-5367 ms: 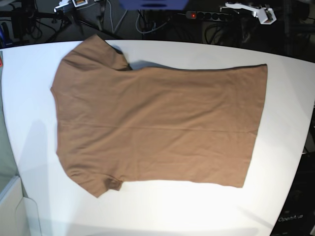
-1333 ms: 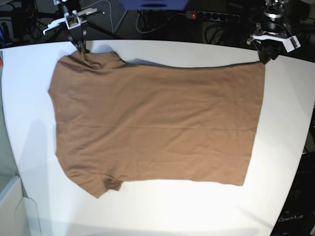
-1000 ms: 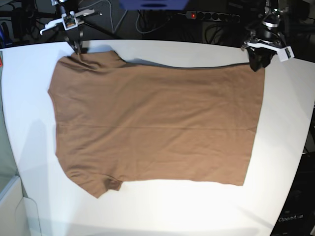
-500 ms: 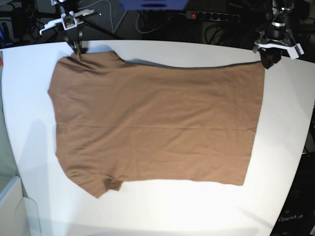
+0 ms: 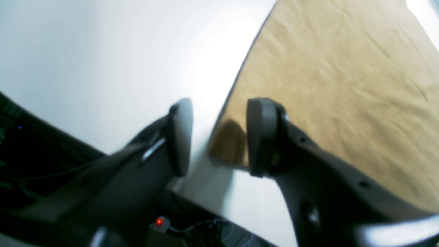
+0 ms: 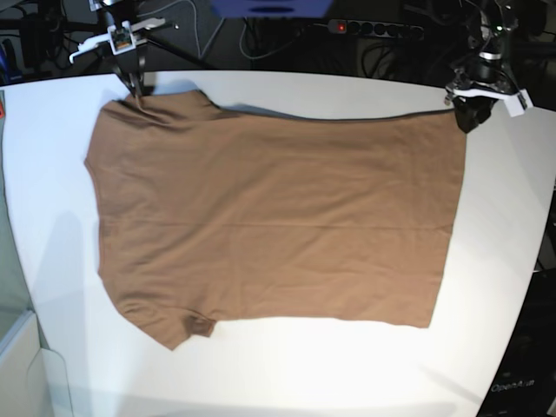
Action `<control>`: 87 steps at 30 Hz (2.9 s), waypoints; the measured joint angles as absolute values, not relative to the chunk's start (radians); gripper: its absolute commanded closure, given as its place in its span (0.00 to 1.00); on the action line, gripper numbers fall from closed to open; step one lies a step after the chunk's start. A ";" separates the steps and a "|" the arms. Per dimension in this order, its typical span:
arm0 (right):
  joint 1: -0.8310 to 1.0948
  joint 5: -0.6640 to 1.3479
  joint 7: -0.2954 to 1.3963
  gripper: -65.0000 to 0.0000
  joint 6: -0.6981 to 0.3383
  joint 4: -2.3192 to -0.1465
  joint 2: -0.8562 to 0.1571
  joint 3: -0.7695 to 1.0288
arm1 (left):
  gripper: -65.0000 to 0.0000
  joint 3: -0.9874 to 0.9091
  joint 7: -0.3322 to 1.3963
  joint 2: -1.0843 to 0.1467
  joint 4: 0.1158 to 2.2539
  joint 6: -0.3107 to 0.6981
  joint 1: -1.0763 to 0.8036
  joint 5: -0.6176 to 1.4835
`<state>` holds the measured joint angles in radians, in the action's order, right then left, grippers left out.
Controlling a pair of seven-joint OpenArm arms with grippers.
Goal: Fold the T-shirt properly
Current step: 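Grasp the shirt's shoulder edges with both grippers, then lift the shoulder edge and fold it over the shirt body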
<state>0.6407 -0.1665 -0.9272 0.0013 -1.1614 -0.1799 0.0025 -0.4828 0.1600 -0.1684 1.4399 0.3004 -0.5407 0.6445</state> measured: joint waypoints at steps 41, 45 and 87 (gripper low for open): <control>0.646 -0.174 -0.749 1.00 -0.006 -1.398 -0.199 0.049 | 0.96 -0.571 0.436 -0.115 1.659 0.397 -0.501 0.630; 0.635 -0.174 -0.678 1.00 -0.073 -1.465 -0.197 0.056 | 0.96 -0.572 0.495 -0.113 1.659 0.400 -0.444 0.627; 0.120 -0.177 -0.226 1.00 -0.266 -1.412 -0.202 -0.009 | 0.97 -0.571 0.588 -0.125 1.425 0.314 -0.004 0.625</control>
